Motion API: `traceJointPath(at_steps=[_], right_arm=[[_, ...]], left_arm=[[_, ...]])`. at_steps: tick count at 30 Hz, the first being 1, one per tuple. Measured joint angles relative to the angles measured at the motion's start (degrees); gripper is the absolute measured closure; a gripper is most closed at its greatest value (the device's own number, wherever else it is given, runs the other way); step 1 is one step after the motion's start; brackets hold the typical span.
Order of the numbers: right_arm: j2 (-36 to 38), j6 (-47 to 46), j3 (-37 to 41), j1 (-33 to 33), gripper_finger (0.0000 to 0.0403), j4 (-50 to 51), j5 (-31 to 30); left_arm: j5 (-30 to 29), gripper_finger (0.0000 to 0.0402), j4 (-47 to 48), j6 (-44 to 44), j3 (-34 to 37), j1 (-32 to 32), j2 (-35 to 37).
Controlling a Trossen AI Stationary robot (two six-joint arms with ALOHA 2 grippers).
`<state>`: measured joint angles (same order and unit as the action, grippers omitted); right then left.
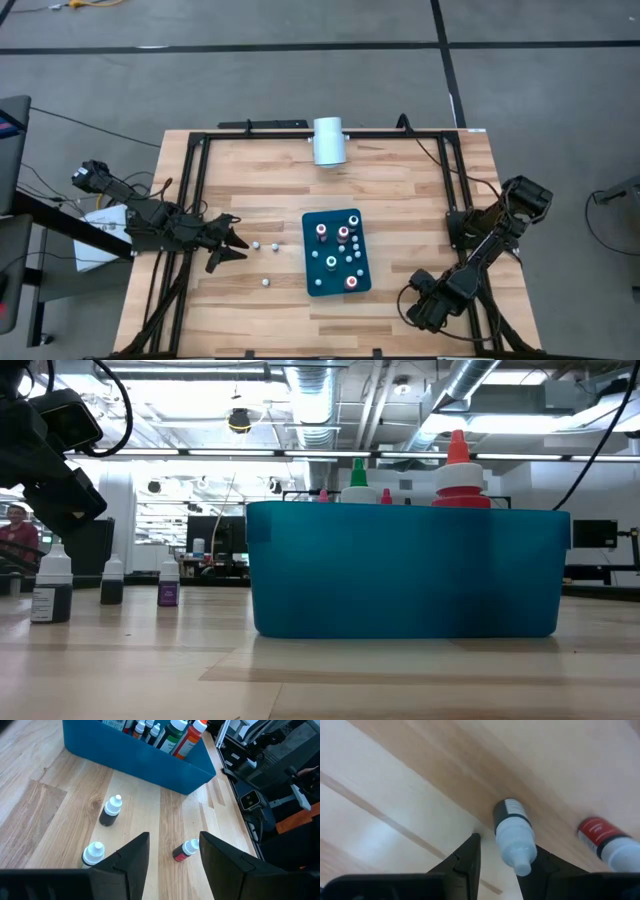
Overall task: Pick & Place food coloring
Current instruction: Put the right small green food coloring bottle into the blue bin
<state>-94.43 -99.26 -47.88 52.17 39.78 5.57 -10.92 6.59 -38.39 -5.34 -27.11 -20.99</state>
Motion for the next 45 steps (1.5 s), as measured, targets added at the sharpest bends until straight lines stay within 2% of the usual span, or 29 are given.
traceJointPath(at_steps=[10, 16, 19, 29, 45], right_arm=[[-0.2, 0.3, -0.8, 1.0, 0.0304, 0.8, -0.5], [-0.3, 0.3, -4.4, 1.7, 0.0304, 2.1, 0.2], [-0.3, 0.7, -7.4, 2.1, 0.0304, 4.5, 2.7], [-0.1, 0.3, -19.0, 3.5, 0.0304, 20.3, 3.0], [-0.1, 10.6, -19.4, -0.1, 0.0304, 21.1, 1.8]], left_arm=[[0.0, 0.0236, 0.0, -0.6, 0.0, 0.0, 0.0], [0.0, 0.0236, 0.0, -0.6, 0.0, 0.0, 0.0], [0.0, 0.0236, 0.0, -0.6, 0.0, 0.0, 0.0], [0.0, 0.0236, 0.0, 0.4, 0.0, 0.0, 0.0], [0.0, 0.0236, 0.0, 0.5, 0.0, 0.0, 0.0]])
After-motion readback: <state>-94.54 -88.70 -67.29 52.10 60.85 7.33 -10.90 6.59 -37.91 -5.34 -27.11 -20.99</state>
